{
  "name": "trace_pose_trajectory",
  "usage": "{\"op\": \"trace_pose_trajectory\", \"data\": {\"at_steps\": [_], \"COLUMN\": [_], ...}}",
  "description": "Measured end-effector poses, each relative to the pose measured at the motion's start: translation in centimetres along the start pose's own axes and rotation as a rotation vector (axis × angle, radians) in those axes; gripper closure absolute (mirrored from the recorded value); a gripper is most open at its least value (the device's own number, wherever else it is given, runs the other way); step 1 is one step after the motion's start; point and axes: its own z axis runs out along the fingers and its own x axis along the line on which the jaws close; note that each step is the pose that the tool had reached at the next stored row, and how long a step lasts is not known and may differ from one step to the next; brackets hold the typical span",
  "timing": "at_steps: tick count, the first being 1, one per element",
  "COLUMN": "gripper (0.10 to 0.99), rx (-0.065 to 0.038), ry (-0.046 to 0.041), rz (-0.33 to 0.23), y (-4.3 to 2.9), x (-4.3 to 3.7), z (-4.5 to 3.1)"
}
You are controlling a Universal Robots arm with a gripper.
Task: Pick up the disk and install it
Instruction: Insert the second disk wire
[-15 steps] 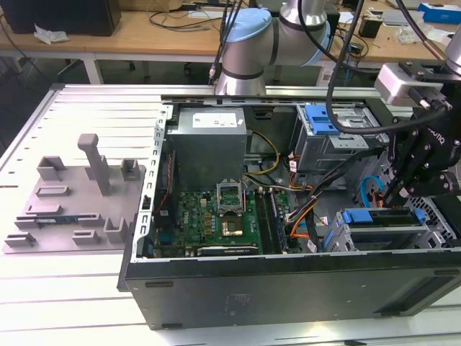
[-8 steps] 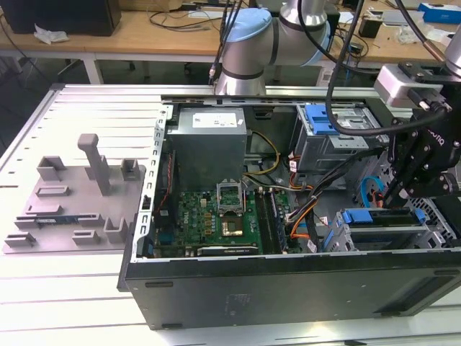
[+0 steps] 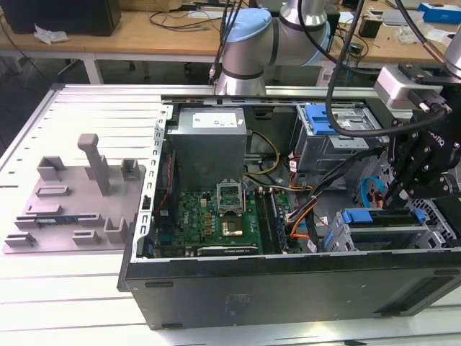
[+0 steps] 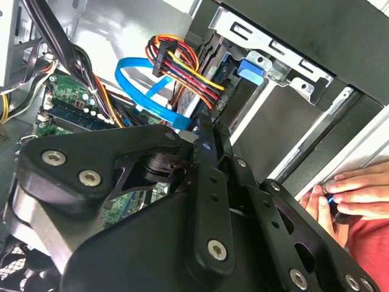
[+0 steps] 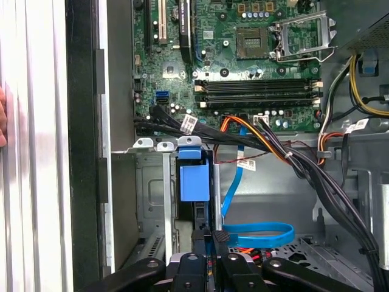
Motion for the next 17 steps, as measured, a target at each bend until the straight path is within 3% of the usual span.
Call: {"op": "trace_pose_trajectory", "data": {"at_steps": [17], "gripper": [0.925], "rx": [0.000], "ry": [-0.0003], "rz": [0.000], "y": [-0.05], "x": [-0.01], "z": [0.25]}}
